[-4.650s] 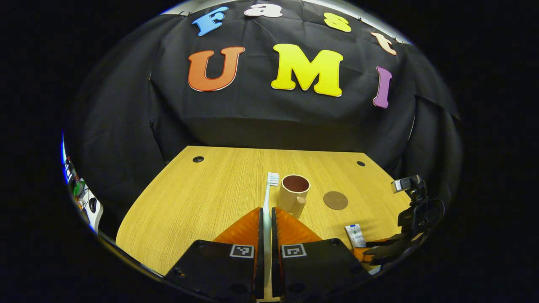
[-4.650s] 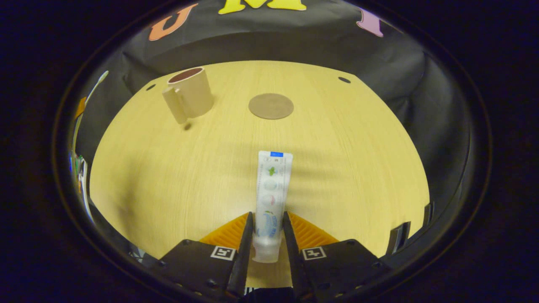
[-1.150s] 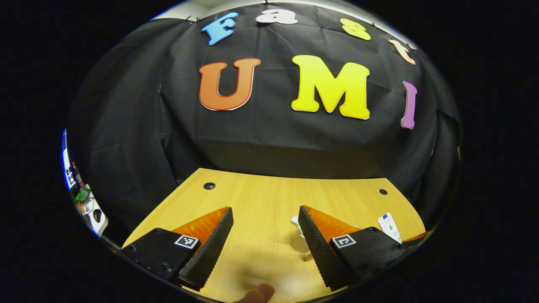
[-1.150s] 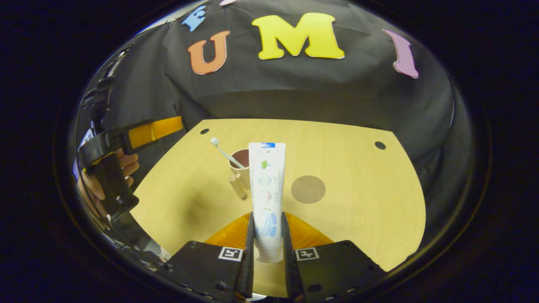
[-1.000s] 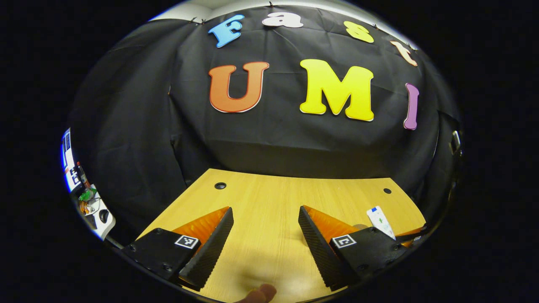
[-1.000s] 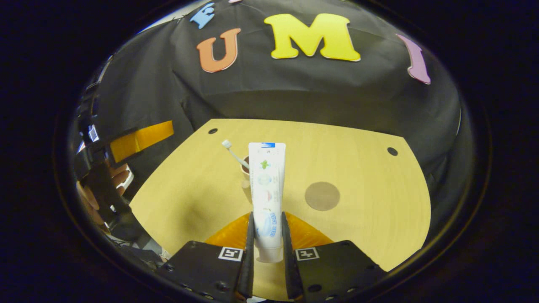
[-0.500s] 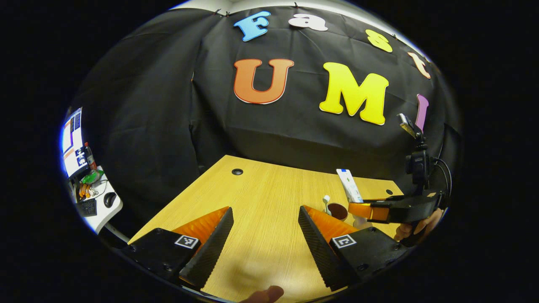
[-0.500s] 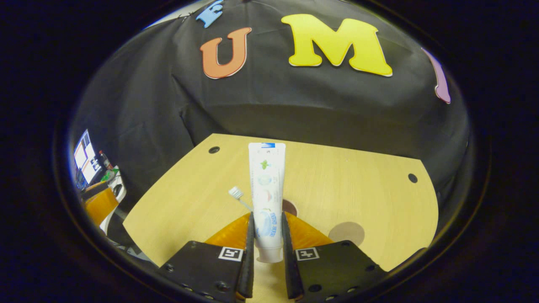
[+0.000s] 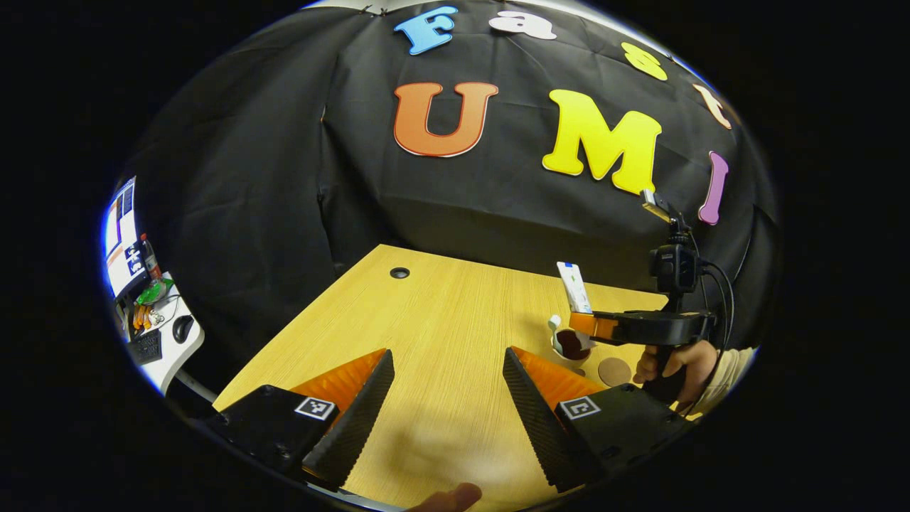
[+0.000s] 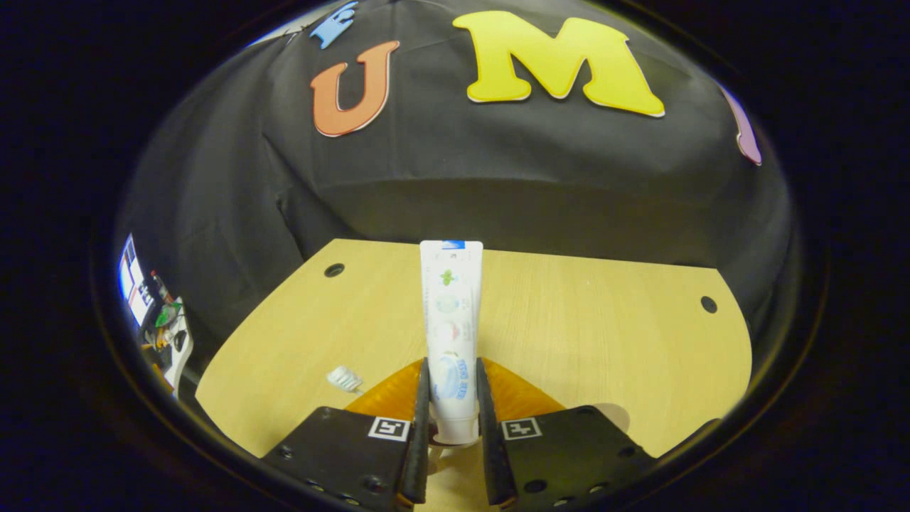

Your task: Put the toothbrush and toothpaste on the desktop into the cup, then pick up the cup and place it on the coaster on the desktop.

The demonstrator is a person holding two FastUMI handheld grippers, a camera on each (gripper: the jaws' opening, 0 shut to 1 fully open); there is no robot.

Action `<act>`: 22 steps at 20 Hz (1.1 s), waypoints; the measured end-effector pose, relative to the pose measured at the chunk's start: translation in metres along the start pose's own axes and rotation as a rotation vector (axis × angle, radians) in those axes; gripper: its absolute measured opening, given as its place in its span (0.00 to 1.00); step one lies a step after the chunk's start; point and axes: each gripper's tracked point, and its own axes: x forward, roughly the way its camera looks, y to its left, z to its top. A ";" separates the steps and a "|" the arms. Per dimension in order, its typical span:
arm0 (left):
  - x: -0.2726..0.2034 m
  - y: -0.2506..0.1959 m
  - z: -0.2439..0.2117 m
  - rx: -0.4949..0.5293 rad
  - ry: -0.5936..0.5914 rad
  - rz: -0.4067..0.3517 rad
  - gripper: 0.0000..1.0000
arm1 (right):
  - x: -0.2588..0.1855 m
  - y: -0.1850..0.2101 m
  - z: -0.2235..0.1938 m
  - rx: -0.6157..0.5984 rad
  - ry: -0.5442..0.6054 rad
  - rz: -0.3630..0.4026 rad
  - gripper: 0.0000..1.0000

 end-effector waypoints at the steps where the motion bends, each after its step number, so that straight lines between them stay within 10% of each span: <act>1: 0.001 -0.003 0.000 0.004 0.003 -0.004 0.98 | 0.002 0.000 -0.002 -0.009 0.002 0.002 0.32; 22: 0.026 -0.063 -0.023 0.108 0.022 -0.128 0.98 | -0.072 -0.027 -0.021 -0.049 -0.031 0.003 0.38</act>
